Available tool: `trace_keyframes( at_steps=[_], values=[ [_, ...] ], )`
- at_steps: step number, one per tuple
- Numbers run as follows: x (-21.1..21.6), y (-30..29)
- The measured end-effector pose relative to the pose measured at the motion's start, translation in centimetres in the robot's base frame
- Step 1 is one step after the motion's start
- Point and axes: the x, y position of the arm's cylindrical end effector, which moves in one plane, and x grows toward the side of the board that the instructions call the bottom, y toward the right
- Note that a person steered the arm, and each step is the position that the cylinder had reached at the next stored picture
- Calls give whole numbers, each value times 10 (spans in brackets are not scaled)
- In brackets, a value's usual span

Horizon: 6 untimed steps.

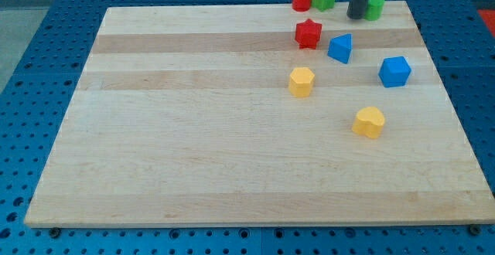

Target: Move the green circle to the top right side of the blue triangle

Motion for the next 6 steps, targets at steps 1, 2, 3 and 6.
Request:
trace_keyframes(
  at_steps=[1, 2, 3, 6],
  values=[
    [33, -7],
    [42, 46],
    [-2, 90],
    [-22, -35]
  ],
)
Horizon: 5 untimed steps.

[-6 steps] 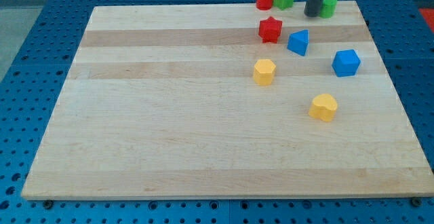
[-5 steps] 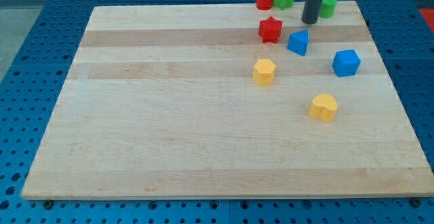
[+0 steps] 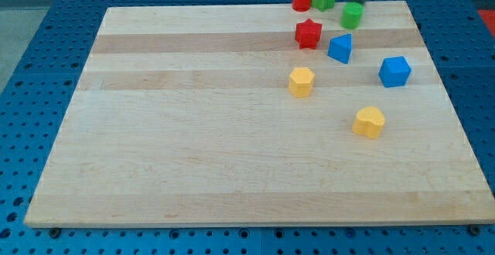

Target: Move the green circle to the top right side of the blue triangle

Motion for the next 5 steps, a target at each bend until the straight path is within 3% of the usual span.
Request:
trace_keyframes(
  at_steps=[1, 2, 3, 5],
  values=[
    [11, -43],
    [11, 15],
    [-19, 58],
    [-21, 52]
  ],
)
